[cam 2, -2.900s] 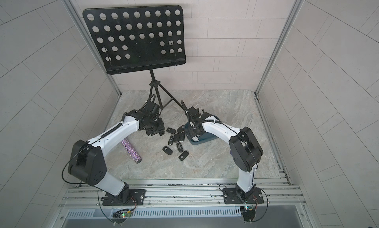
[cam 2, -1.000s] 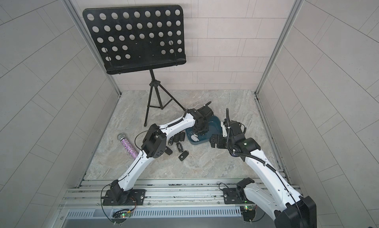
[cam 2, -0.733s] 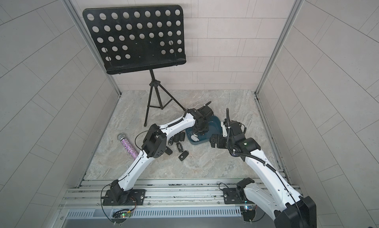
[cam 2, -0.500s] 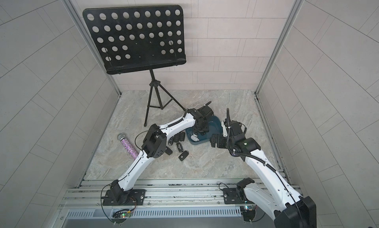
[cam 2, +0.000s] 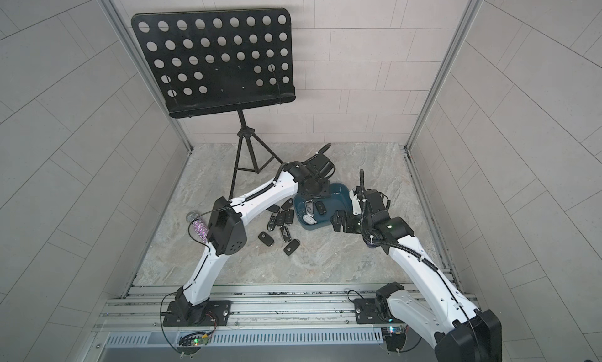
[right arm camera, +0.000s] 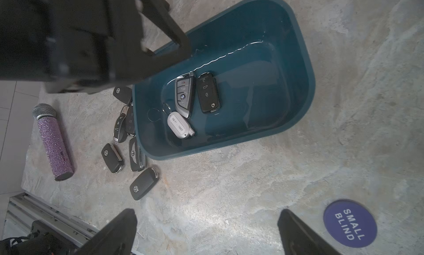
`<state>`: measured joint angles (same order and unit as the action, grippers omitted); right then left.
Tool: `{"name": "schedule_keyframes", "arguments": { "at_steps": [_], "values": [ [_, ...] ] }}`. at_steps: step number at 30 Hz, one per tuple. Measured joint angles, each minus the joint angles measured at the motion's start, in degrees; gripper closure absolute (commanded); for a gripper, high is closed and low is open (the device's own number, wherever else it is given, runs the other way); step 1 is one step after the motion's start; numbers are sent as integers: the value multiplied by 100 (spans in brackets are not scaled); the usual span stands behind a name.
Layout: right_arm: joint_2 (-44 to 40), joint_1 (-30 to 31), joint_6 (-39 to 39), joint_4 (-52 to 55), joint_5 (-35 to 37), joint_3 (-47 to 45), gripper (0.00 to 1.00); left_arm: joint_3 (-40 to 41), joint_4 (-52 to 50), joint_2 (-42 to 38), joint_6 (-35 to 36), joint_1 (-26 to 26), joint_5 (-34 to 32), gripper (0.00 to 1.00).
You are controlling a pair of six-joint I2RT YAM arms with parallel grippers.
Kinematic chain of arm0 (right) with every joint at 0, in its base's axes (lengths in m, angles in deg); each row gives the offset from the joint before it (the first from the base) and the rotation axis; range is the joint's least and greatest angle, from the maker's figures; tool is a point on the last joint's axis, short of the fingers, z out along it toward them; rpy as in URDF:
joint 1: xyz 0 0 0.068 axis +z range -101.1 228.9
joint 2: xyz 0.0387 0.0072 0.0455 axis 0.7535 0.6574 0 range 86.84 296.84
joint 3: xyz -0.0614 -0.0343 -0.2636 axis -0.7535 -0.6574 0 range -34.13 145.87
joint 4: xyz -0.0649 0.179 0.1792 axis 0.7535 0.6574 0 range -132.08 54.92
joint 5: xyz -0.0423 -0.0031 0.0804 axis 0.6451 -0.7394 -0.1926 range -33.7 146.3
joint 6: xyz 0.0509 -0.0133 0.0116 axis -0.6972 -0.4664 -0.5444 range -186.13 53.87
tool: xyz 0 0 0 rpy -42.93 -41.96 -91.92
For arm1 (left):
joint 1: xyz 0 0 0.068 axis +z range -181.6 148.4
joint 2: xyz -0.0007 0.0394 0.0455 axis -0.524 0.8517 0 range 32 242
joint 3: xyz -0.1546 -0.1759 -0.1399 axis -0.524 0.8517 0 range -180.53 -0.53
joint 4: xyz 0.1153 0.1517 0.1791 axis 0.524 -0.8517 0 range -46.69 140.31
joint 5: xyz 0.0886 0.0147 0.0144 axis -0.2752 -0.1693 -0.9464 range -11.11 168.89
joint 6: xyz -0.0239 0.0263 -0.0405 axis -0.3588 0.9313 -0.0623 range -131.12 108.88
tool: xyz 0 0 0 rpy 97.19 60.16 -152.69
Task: Place the car key into the storage box
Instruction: Place the car key in the storage box, then pick up the car key from the center of the board.
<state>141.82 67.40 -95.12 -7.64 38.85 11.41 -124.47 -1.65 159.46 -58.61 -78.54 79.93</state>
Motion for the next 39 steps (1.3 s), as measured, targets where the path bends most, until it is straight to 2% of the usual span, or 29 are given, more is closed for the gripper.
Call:
{"name": "schedule_keyframes", "arguments": {
  "at_steps": [7, 12, 15, 19, 20, 21, 29, 35, 39],
  "values": [
    [280, 632, 2, -59, 26, 138, 0, 1934, 564, -1676, 15, 520, 11, 30],
    [629, 1370, 114, -66, 210, 240, 0, 3571, 896, -2726, 11, 1071, 70, 21],
    [885, 1871, 254, -59, 378, 374, 0, 4376, 1023, -3292, 11, 1364, 162, 12],
    [1261, 2514, 494, -46, 625, 608, 1, 5213, 1102, -4017, 20, 1729, 313, 6],
    [1368, 2669, 560, -37, 688, 675, 0, 5388, 1117, -4181, 35, 1823, 367, 1],
    [1473, 2798, 619, -31, 752, 741, 0, 5552, 1134, -4339, 50, 1915, 409, 0],
    [2566, 3628, 1191, 22, 1298, 1425, 0, 6675, 1145, -5237, 101, 2625, 846, 0],
    [3447, 3939, 1528, -15, 1652, 1937, 0, 7311, 1099, -5595, 103, 3235, 1198, 0],
    [3974, 4076, 1657, -39, 1928, 2205, 0, 7449, 1051, -5796, 103, 3453, 1294, 0]
  ]
}}
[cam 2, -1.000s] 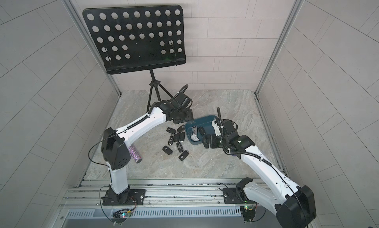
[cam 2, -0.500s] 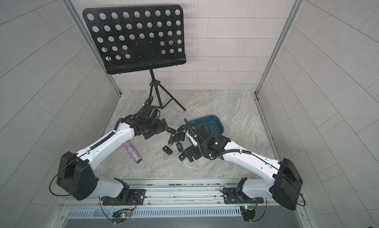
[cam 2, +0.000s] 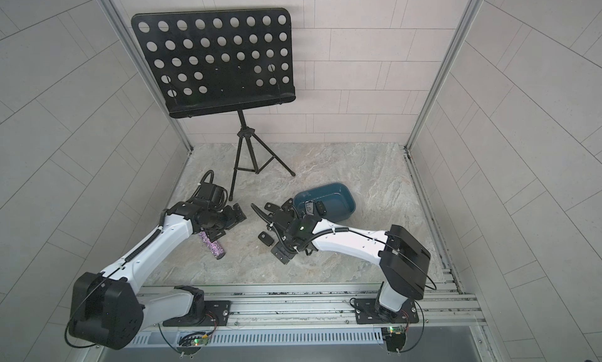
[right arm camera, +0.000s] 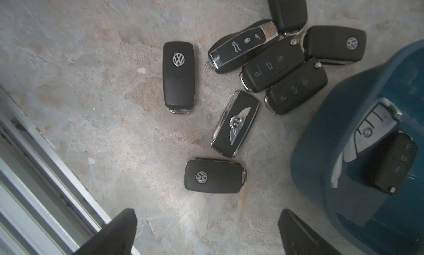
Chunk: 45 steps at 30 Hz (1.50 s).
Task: Place the car key into the storage box
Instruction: Pick up the car key from the center of the board.
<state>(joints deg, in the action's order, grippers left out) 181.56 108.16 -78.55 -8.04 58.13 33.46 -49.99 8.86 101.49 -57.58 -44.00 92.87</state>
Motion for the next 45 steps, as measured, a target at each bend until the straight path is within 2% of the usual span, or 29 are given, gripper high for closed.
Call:
{"name": "schedule_keyframes", "arguments": {
  "at_steps": [13, 22, 45],
  "values": [
    [1113, 151, 229, -177, 424, 629, 24, 236, -63, -269, -4, 570, 269, 0],
    [1622, 160, 208, -20, 929, 922, 24, 363, -52, -326, -20, 590, 321, 0],
    [1515, 160, 111, 225, 1478, 538, 22, 492, 22, -365, -120, 590, 402, 0]
  ]
}}
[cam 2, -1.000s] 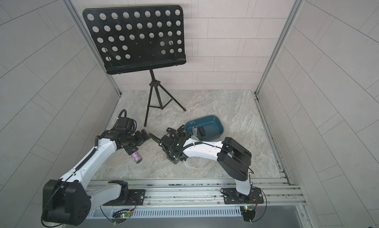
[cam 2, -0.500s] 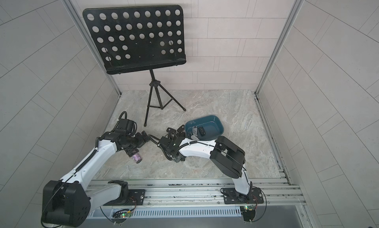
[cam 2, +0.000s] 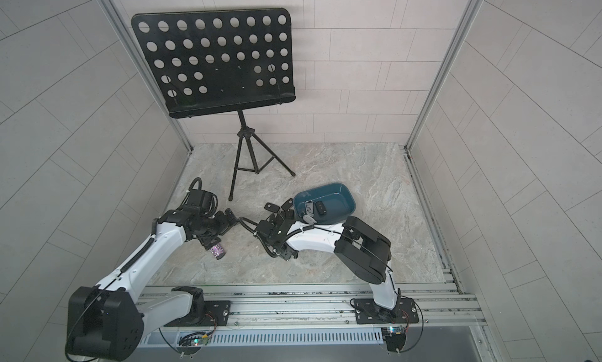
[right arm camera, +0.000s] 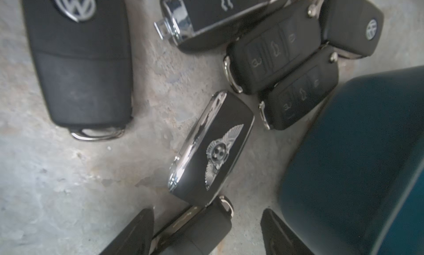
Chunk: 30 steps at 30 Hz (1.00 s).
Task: Place the car key into the storage box
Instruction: Pick up the car key from the center of the board.
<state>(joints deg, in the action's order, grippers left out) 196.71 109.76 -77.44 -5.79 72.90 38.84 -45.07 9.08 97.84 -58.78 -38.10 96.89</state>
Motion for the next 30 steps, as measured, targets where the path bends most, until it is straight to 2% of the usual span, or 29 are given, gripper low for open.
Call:
{"name": "schedule_keyframes", "arguments": {
  "at_steps": [10, 19, 26, 30],
  "values": [
    [-192, -96, -149, 179, -310, -129, 22, 11, 39, -13, -37, 0, 13, 0],
    [-313, -651, -356, 125, -1364, -352, 24, 11, 42, -57, -37, 0, 26, 0],
    [-304, -885, -400, 122, -1891, -369, 32, 11, 42, -57, -37, 0, 24, 0],
    [-280, -887, -404, 105, -2074, -367, 40, 11, 42, -57, -37, 0, 24, 0]
  ]
}}
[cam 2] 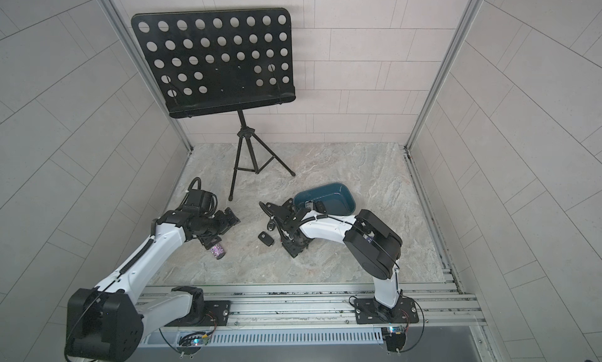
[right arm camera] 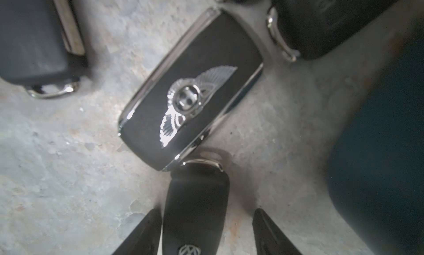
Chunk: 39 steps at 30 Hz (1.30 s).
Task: Place the car key into the storage box
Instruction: Pick up the car key from the center of the board.
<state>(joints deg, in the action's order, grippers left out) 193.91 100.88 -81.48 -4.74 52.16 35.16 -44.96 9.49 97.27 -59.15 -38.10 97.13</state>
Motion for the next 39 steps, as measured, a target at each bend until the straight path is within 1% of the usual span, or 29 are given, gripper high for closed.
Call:
{"name": "schedule_keyframes", "arguments": {
  "at_steps": [2, 9, 20, 28, 35, 39],
  "values": [
    [9, -4, -9, -4, -63, 4, 42, -2, 0, 0, 0, 0, 0, 0],
    [22, -31, -11, -4, -114, 11, 53, -2, 0, 2, -2, 0, -2, 0],
    [22, -68, 0, -9, -151, 11, 66, -2, 0, 28, -7, 0, 0, 0],
    [-140, -181, 15, 74, -345, 11, 66, -2, 20, 33, -28, 0, 0, 0],
    [-944, -337, 83, 304, -507, 55, 67, -2, 61, 92, -74, 0, 2, 0],
    [-1316, -564, 153, 435, -608, 195, 66, -7, 146, 127, -129, -24, 9, 0]
  ]
}}
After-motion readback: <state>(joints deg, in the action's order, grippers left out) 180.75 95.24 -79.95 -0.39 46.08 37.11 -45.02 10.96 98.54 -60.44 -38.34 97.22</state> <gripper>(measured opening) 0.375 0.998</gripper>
